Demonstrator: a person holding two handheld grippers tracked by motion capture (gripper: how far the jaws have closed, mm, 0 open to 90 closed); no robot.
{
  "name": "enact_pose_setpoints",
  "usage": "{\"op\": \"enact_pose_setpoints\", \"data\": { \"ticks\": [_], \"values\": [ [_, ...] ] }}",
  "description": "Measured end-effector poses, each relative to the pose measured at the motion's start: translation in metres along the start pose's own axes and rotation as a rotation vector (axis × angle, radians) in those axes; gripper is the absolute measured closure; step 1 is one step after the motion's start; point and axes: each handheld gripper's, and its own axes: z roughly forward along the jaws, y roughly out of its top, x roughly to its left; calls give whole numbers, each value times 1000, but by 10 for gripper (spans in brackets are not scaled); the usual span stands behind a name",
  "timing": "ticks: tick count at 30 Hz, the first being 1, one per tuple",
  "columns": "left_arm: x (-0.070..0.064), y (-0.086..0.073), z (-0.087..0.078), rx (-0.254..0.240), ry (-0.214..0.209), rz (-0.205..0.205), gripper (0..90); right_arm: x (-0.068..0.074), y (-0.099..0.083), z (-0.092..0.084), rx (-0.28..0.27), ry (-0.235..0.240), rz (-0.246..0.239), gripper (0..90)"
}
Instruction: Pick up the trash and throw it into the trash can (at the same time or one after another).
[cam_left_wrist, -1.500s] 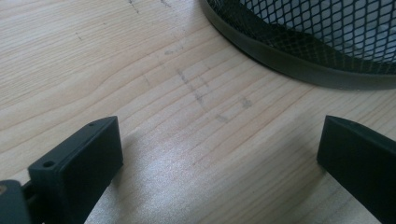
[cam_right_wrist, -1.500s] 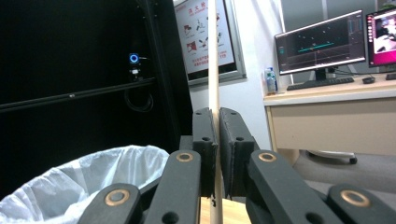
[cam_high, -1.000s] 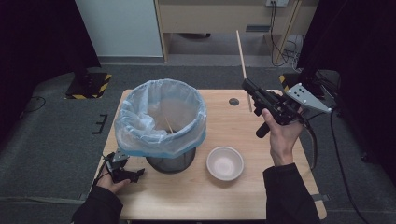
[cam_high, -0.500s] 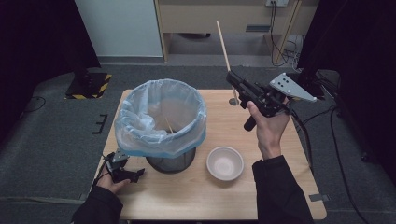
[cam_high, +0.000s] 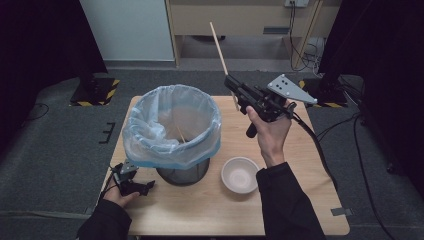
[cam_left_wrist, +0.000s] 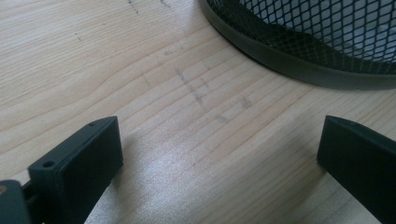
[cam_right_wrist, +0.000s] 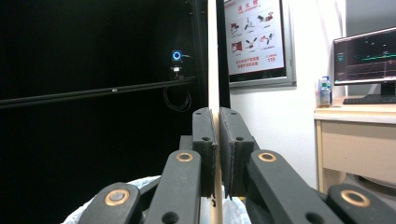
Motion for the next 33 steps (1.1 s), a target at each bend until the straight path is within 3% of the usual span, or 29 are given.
{"op": "enact_pose_setpoints", "data": {
  "ticks": [15, 33],
  "values": [
    [0, 0, 0, 0, 0, 0, 0, 19, -9, 32, 29, 41, 2, 860],
    [0, 0, 0, 0, 0, 1, 0, 26, -43, 59, 127, 47, 7, 859]
  ]
}}
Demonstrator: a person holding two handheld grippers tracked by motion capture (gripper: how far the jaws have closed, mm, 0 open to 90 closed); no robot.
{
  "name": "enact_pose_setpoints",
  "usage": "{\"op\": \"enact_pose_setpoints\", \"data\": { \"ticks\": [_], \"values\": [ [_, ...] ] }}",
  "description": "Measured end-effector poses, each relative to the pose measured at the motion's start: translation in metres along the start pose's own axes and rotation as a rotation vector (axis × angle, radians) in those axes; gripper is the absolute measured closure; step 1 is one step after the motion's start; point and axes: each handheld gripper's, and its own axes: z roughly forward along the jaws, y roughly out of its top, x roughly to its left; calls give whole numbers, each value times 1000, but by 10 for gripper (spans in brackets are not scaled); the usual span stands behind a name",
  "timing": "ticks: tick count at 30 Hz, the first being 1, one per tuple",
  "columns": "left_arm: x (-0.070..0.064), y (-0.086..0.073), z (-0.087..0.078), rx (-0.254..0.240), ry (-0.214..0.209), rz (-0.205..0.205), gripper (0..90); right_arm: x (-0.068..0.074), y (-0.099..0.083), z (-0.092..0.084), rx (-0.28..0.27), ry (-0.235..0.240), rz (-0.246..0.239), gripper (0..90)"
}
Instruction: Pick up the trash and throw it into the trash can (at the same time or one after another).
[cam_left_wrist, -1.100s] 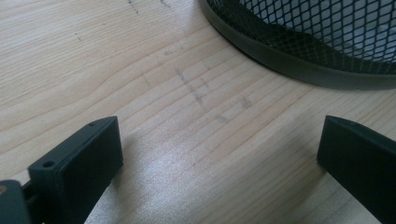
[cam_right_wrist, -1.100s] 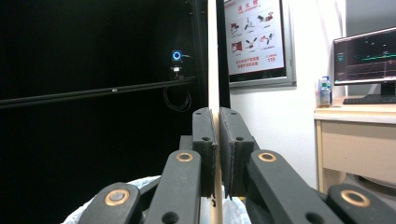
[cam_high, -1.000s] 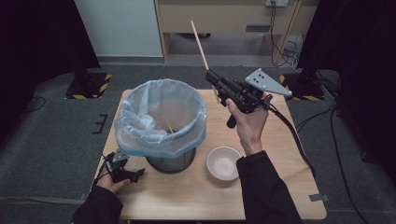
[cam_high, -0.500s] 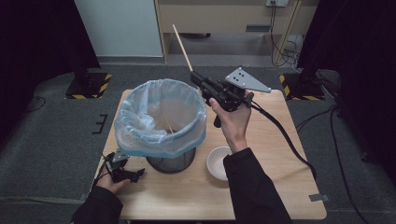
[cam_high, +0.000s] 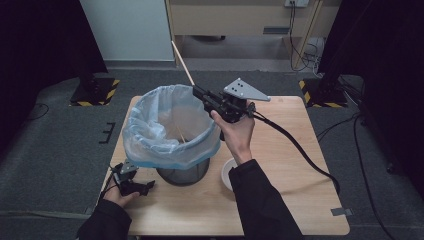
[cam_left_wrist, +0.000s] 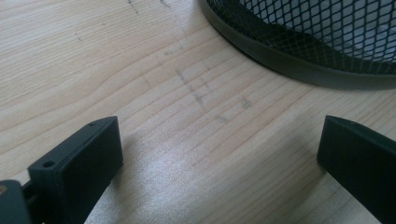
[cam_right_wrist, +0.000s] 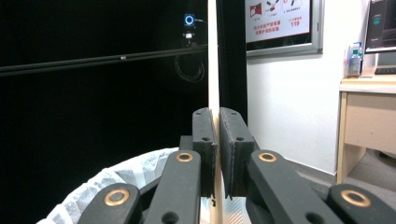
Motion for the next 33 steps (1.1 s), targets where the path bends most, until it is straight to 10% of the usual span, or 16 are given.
{"op": "enact_pose_setpoints", "data": {
  "ticks": [19, 33],
  "values": [
    [0, 0, 0, 0, -1, 0, 0, 1, -8, 8, 29, 20, 16, 744],
    [0, 0, 0, 0, 0, 0, 0, -29, 43, -62, -84, -93, -8, 634]
  ]
}}
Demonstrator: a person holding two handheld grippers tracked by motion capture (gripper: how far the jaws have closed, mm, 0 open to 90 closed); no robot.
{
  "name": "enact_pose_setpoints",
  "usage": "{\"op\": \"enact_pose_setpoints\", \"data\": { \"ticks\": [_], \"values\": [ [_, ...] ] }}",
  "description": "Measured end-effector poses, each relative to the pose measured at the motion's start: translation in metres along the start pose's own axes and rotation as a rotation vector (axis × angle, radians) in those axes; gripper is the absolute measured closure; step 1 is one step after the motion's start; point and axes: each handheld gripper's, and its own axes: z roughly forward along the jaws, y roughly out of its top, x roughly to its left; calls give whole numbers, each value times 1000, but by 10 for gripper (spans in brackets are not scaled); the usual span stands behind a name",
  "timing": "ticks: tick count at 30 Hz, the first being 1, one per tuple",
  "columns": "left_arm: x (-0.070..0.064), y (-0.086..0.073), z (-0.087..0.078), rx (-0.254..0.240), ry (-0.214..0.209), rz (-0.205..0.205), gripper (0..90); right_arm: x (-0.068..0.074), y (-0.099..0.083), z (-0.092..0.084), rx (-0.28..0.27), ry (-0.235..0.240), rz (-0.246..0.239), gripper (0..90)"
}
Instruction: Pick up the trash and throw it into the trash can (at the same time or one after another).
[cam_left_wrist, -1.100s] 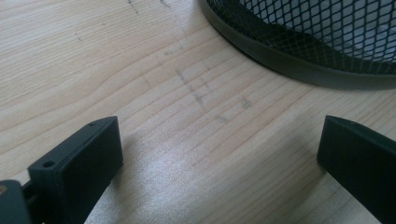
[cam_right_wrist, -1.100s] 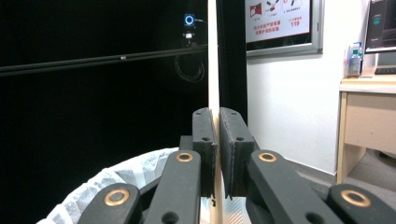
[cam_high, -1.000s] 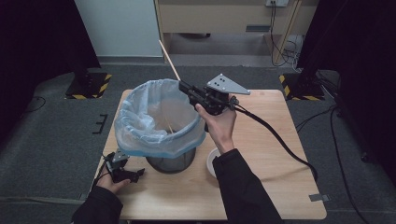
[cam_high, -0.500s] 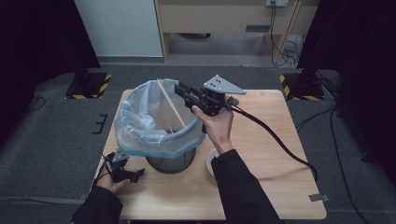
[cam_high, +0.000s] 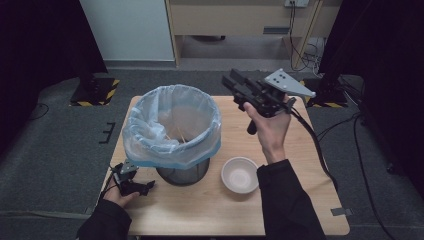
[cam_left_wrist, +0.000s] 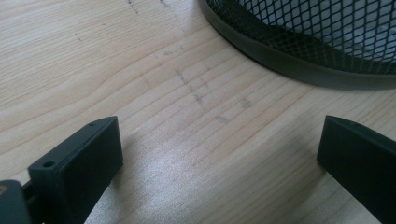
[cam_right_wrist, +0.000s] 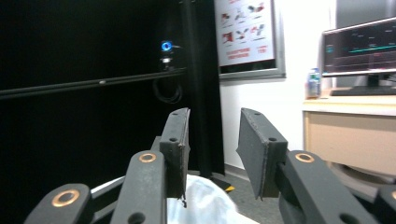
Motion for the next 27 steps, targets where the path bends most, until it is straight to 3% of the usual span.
{"op": "enact_pose_setpoints", "data": {
  "ticks": [3, 8, 14, 22, 27],
  "values": [
    [0, 0, 0, 4, -1, 2, 0, -12, -1, -16, -4, -19, 17, 623],
    [0, 0, 0, 4, 0, 2, 0, -27, -20, -43, 45, -28, 35, 586],
    [0, 0, 0, 4, -1, 2, 0, -42, -61, -68, 136, -46, 60, 568],
    [0, 0, 0, 4, -1, 2, 0, -64, -123, -97, 232, -105, 115, 548],
    [0, 0, 0, 4, 0, 2, 0, -80, -151, -106, 344, -147, 138, 498]
  ]
}}
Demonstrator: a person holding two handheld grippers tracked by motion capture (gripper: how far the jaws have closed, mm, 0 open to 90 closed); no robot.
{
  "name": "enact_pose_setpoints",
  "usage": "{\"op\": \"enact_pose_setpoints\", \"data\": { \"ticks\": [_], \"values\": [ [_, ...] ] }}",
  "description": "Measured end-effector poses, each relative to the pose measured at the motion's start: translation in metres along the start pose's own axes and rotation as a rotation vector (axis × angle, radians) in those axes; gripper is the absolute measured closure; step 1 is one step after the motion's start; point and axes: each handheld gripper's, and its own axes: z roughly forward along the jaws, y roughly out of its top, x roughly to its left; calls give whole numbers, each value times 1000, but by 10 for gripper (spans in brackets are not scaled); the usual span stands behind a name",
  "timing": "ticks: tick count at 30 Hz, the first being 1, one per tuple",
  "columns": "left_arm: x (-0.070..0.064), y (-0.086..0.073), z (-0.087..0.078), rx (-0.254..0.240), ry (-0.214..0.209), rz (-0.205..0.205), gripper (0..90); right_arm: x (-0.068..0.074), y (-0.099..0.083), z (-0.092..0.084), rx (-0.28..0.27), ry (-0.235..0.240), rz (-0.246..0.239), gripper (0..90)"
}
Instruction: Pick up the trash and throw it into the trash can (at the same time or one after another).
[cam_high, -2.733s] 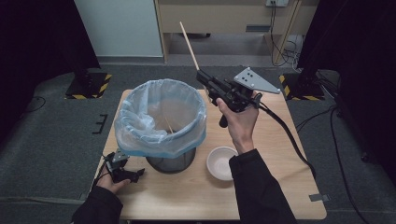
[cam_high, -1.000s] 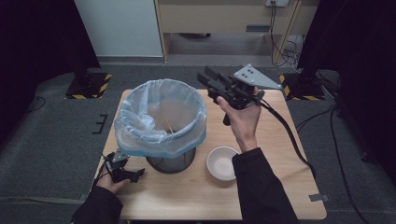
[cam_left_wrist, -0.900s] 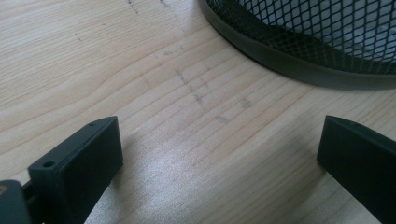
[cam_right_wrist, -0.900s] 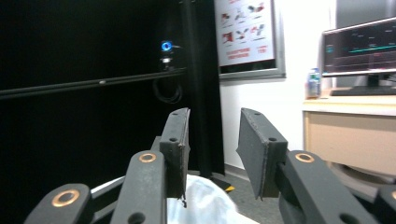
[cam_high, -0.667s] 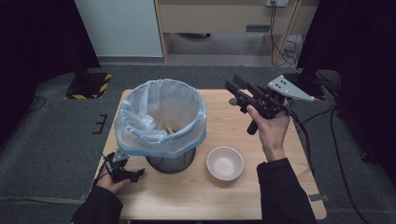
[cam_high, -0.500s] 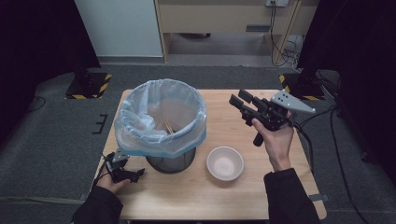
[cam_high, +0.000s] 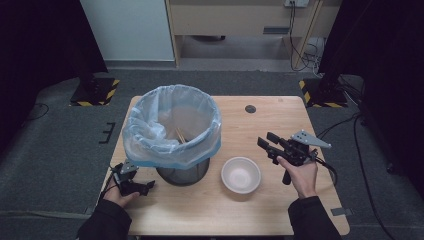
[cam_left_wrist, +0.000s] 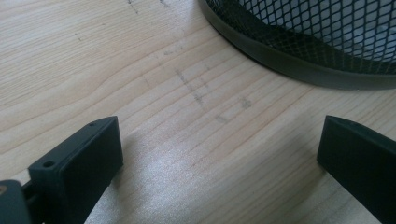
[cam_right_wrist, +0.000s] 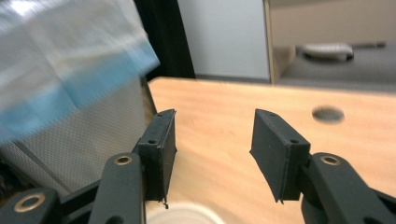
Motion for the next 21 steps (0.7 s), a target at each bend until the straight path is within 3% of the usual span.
{"op": "enact_pose_setpoints", "data": {
  "ticks": [9, 17, 21],
  "values": [
    [0, 0, 0, 0, 0, 1, 0, -16, -43, 14, 198, -52, 6, 471],
    [0, 0, 0, 0, 0, 1, 0, -14, -67, 29, 373, -59, -7, 467],
    [0, 0, 0, 0, 0, 1, 0, -13, -73, 34, 426, -56, -5, 470]
  ]
}}
